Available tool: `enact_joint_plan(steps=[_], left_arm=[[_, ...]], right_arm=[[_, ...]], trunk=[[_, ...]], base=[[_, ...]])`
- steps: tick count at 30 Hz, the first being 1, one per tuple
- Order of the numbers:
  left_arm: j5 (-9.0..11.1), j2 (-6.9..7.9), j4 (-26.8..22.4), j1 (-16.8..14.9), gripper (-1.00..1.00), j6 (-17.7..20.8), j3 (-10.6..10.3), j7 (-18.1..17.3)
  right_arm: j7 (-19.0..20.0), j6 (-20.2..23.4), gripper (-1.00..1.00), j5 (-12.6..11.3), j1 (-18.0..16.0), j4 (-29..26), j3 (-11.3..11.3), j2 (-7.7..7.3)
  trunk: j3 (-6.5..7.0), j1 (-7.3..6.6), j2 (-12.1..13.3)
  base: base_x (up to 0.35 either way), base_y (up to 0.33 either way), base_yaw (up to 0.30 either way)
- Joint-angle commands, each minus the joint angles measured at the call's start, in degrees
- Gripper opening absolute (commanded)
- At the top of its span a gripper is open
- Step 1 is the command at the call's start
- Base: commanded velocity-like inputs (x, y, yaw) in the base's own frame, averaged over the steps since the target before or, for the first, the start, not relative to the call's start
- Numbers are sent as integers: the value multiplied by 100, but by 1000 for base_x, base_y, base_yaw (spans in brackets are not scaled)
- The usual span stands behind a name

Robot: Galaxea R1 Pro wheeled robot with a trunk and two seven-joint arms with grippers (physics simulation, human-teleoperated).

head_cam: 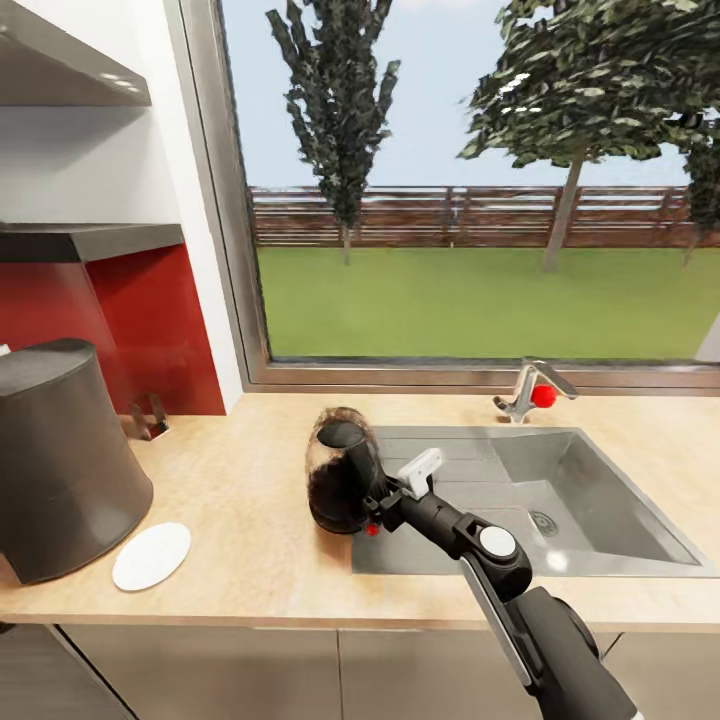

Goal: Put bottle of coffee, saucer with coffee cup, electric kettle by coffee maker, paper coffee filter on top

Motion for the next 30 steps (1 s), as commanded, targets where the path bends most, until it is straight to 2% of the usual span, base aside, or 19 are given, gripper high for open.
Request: enact_joint_plan(steps=[1,10,18,30], left_arm=[[-58,1,10,-6,100,-23,37,18],[-58,1,10,-6,100,-23,40,23],[-58,1,15,-6,100,-23,40,26],[-58,-9,18,-6,100,-23,33,19]], right_arm=[[7,36,-100,-24,-7,-11,2,-2],[7,28,-100,-32,-7,-15,11,1],[7,27,-100,-33,-7,-12,20,7],[7,27,-100,-33,-7,-7,20,19]], trunk=[[-17,4,-14],[-57,4,-14],[-22,4,-14],[38,4,-14]], base=[[0,303,71],[0,246,98],[2,162,108],[224,208,143]])
